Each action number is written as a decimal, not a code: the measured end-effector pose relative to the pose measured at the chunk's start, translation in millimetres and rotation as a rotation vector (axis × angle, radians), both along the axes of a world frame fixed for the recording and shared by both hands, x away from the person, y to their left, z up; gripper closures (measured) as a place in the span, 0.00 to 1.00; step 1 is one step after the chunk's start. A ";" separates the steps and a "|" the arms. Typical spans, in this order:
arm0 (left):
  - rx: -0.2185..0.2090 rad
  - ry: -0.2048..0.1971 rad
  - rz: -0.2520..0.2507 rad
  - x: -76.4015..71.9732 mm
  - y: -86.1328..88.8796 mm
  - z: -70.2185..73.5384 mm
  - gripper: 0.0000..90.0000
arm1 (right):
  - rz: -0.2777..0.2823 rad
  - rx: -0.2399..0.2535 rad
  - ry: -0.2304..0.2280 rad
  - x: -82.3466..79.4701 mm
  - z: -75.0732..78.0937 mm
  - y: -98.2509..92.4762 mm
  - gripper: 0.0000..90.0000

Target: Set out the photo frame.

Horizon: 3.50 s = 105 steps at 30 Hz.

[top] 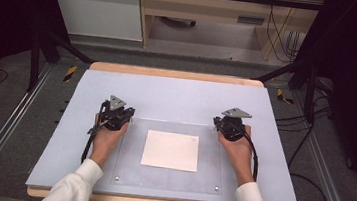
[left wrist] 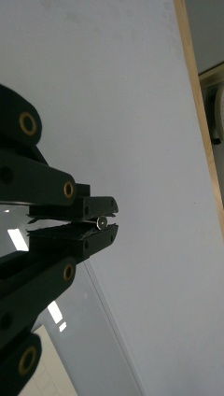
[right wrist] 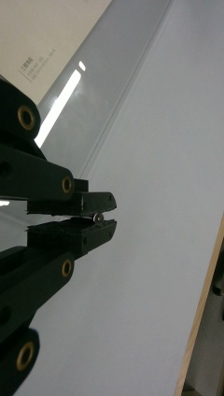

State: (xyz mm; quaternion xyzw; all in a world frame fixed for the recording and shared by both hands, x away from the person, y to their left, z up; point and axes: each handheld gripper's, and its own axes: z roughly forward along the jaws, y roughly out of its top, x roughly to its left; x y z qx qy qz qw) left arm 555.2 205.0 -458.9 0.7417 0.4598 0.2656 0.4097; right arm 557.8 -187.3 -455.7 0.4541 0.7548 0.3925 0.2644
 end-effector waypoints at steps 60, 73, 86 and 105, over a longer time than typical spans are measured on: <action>0.045 0.246 -0.064 35.3 2.1 21.6 0.95 | 0.001 -0.040 0.112 0.3 32.3 -7.9 0.58; 0.061 0.274 -0.077 39.5 2.5 24.1 0.95 | 0.075 -0.057 -0.031 -106.1 36.8 -35.9 0.20; 0.058 0.298 -0.063 41.9 1.1 25.3 0.95 | 0.188 -0.118 -0.024 -167.0 11.9 -38.7 0.12; 0.054 0.318 -0.069 44.5 1.6 25.9 0.95 | 0.281 -0.177 -0.008 -192.6 -4.1 -32.6 0.14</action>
